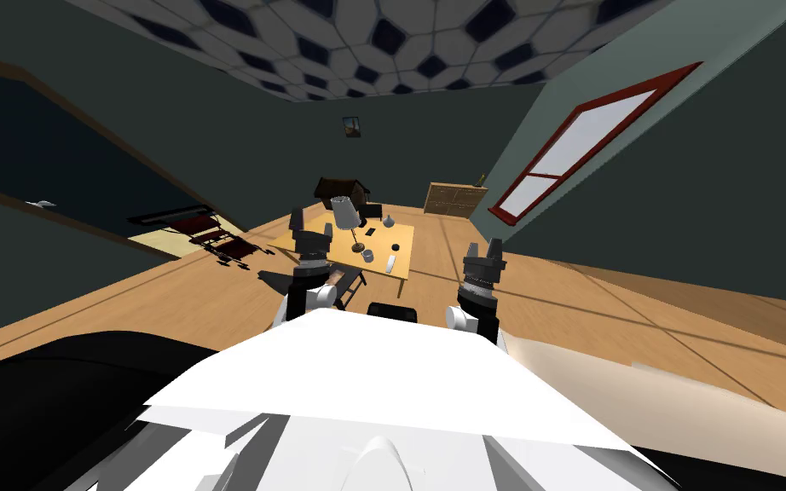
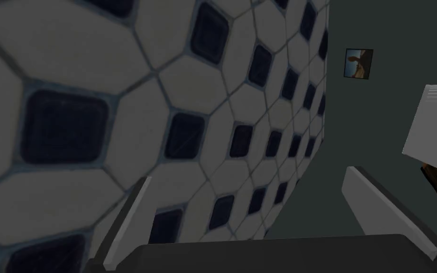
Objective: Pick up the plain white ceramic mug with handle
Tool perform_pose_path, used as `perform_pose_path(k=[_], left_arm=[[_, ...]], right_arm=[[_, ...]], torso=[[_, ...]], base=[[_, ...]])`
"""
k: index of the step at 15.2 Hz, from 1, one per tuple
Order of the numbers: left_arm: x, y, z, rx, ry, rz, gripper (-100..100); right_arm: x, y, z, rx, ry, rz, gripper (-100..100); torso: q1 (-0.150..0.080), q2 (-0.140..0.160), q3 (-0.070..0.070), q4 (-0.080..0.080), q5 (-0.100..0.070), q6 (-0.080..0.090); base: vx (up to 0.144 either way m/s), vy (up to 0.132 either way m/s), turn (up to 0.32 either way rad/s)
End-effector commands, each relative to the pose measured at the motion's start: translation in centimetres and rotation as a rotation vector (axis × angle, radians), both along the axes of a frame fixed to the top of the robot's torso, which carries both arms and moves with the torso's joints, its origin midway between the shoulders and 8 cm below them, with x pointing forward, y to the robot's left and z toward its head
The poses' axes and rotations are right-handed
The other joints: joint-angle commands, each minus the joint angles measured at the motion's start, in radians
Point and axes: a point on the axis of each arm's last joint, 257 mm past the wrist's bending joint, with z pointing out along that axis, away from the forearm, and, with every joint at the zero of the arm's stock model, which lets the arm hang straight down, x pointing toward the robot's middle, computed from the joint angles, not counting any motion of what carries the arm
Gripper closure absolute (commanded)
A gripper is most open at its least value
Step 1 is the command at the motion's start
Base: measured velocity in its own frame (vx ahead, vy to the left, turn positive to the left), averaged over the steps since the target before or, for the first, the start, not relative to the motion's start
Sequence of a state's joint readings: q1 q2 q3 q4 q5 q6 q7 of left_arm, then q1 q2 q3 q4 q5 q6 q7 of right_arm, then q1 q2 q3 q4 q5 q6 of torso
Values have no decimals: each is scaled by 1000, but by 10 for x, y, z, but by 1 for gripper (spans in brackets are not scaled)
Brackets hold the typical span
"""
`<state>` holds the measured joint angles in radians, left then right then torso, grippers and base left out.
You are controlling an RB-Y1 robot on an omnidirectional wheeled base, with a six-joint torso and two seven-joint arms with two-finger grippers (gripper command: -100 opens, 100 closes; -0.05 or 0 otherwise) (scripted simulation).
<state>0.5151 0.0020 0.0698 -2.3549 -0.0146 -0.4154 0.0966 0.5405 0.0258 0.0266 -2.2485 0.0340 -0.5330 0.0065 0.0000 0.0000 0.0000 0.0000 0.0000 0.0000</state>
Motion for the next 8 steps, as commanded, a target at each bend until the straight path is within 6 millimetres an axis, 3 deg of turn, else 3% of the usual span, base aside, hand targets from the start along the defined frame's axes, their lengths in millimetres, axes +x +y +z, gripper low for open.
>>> perform_pose_path(k=[1, 8], left_arm=[[5, -2, -5, 13, 20, -18, -100], [51, 4, -57, -8, 204, -98, -100]], right_arm=[[0, 0, 0, 0, 0, 0, 0], [0, 0, 0, 0, 0, 0, 0]], torso=[[0, 0, 0, 0, 0, 0], [1, -1, 0, 0, 0, 0]], base=[[1, -1, -19], [4, 0, -70]])
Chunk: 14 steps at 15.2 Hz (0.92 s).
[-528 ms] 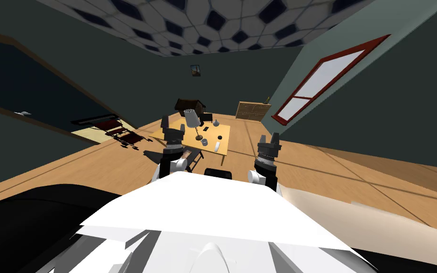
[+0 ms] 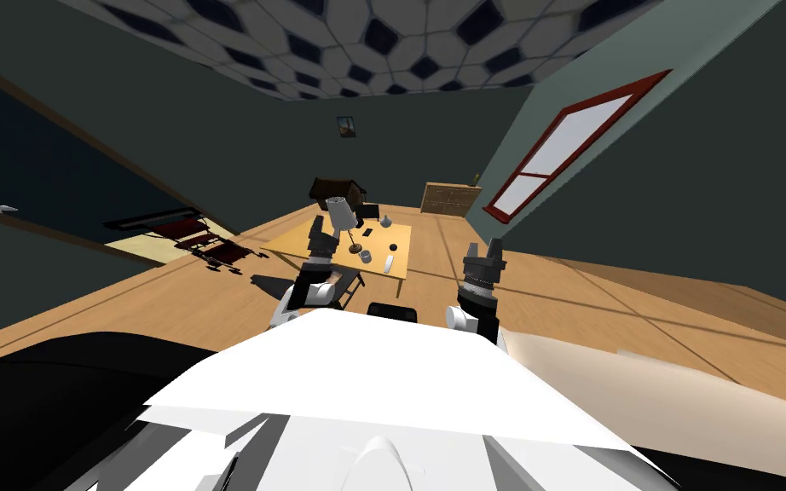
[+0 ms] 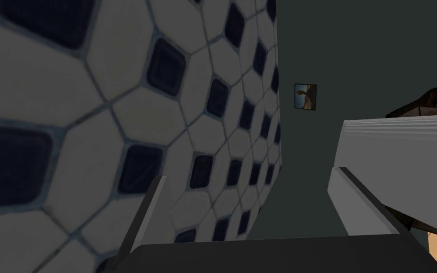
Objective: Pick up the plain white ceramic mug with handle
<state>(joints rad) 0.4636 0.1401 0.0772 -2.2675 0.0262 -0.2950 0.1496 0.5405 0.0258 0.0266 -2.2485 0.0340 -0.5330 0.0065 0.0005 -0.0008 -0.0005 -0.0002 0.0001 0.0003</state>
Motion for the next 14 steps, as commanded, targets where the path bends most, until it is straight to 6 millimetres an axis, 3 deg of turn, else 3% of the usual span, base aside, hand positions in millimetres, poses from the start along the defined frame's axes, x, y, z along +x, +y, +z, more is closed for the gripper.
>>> perform_pose_path(k=[1, 8, 10, 11, 13, 14], left_arm=[[11, 3, -14, -12, 43, -8, -100], [52, 22, -72, -91, 227, -36, -100], [53, 23, -77, -94, 246, -32, -100], [63, 29, -93, -121, 295, -34, -100], [63, 30, -95, -123, 304, -32, -100], [72, 36, -111, -152, 350, -33, -100]], right_arm=[[0, 0, 0, 0, 0, 0, 0], [0, 0, 0, 0, 0, 0, 0], [0, 0, 0, 0, 0, 0, 0], [0, 0, 0, 0, 0, 0, 0], [0, 0, 0, 0, 0, 0, 0], [0, 0, 0, 0, 0, 0, 0]], torso=[[0, 0, 0, 0, 0, 0], [0, 0, 0, 0, 0, 0], [0, 0, 0, 0, 0, 0], [0, 0, 0, 0, 0, 0], [0, 0, 0, 0, 0, 0], [0, 0, 0, 0, 0, 0]], base=[[4, 1, -49], [5, 0, -69], [5, 1, -56], [4, 1, -62], [3, 1, -52], [4, 1, -56]])
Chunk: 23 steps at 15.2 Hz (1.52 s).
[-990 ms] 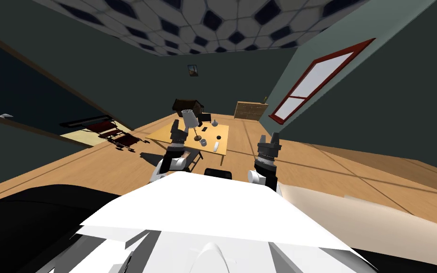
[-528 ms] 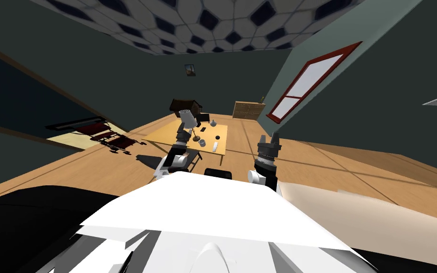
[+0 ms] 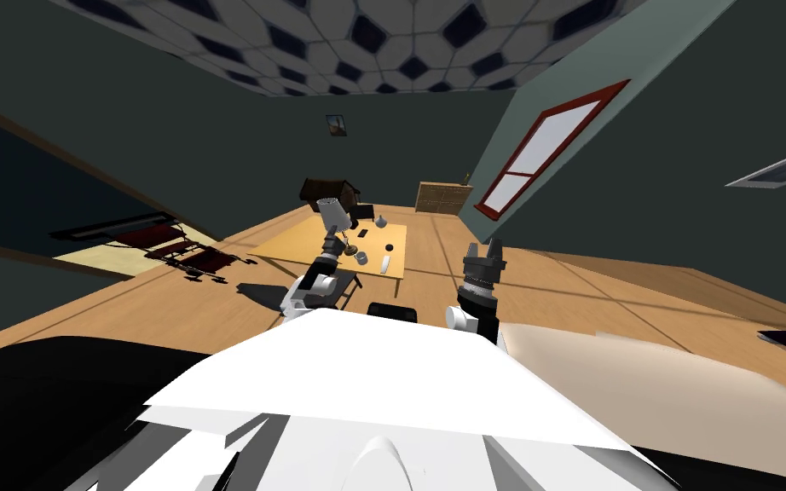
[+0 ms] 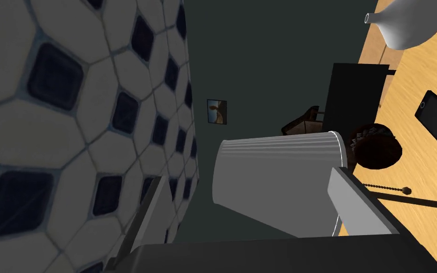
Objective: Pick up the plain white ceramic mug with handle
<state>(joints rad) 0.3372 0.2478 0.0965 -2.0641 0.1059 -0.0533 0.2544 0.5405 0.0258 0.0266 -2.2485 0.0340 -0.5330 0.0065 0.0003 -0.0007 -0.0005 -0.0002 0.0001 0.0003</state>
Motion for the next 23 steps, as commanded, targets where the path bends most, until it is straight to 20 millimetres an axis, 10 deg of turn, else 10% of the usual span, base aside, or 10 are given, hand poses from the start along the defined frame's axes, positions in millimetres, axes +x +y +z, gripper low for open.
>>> perform_pose_path(k=[1, 23], left_arm=[[7, 5, -17, -24, 52, 4, -100], [49, 66, -174, -332, 532, 105, -100]], right_arm=[[0, 0, 0, 0, 0, 0, 0], [0, 0, 0, 0, 0, 0, 0]], torso=[[0, 0, 0, 0, 0, 0], [0, 0, 0, 0, 0, 0]], base=[[5, 1, -80], [6, 4, -66]])
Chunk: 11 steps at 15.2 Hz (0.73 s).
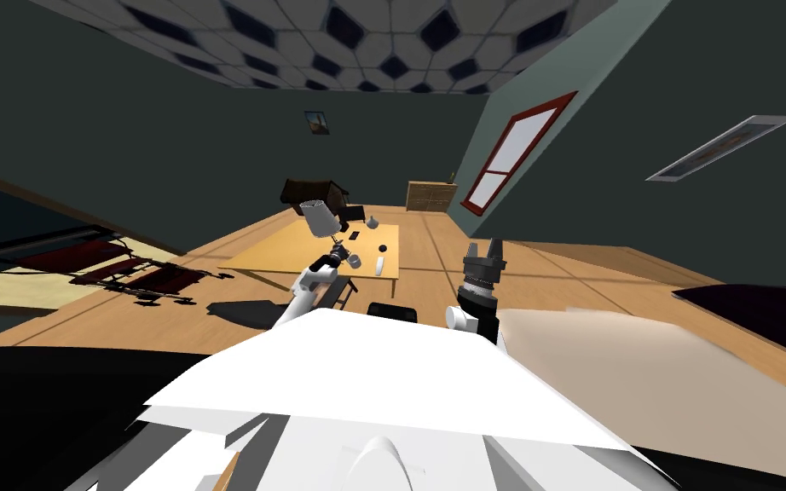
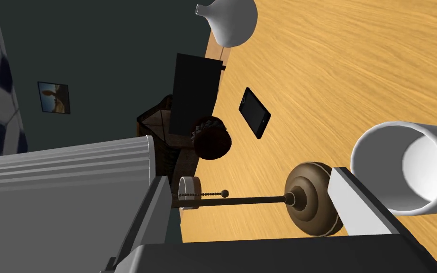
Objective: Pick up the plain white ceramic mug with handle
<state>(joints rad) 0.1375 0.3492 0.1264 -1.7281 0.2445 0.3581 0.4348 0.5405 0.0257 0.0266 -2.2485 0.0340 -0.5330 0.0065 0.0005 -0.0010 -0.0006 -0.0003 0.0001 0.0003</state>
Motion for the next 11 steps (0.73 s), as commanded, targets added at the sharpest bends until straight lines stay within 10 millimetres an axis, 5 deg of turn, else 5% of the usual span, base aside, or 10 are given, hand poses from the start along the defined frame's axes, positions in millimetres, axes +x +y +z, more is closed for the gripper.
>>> perform_pose_path(k=[1, 11], left_arm=[[0, 4, -16, -33, 53, 18, -100], [-2, 24, -76, -201, 269, 111, -100]], right_arm=[[0, 0, 0, 0, 0, 0, 0], [0, 0, 0, 0, 0, 0, 0]], torso=[[0, 0, 0, 0, 0, 0], [0, 0, 0, 0, 0, 0]], base=[[8, 7, -97], [8, 8, -69]])
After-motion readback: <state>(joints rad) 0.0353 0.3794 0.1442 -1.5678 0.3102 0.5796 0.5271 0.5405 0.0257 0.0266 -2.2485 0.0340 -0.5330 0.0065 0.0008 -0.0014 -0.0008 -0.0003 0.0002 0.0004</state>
